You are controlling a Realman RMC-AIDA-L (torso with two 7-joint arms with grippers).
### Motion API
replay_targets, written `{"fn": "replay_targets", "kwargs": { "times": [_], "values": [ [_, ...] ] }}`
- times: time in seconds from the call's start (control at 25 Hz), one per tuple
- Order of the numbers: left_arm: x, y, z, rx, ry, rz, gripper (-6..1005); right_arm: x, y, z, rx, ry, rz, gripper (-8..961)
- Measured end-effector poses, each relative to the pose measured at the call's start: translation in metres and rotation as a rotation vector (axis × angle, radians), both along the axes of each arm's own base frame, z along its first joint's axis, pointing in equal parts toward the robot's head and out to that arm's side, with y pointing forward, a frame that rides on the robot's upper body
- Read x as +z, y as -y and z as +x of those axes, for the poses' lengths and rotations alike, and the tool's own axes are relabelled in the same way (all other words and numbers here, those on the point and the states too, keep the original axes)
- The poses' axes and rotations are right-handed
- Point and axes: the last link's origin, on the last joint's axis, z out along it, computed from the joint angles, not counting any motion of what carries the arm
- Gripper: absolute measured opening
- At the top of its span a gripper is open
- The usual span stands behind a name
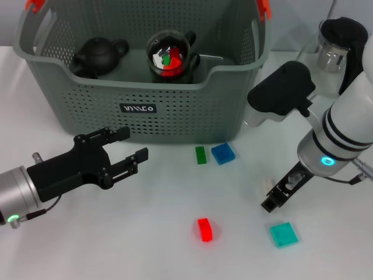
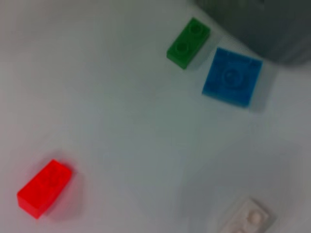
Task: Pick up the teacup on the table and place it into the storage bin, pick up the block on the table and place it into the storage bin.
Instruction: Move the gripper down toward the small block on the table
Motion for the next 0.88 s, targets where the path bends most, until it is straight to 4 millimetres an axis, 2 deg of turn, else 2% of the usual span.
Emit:
{"fn": "replay_targets", "kwargs": {
  "times": [0.6, 0.88],
  "values": [
    [0.000, 0.000, 0.000, -0.002, 0.000, 0.000, 628, -0.003, -0.011, -0.011, 0.089, -0.021, 0.027, 573],
    [0.000, 0.001, -0.001, 0.001, -0.002, 0.001, 627, -0.009, -0.012, -0.007, 0.067, 0.000, 0.005, 573]
  ]
}}
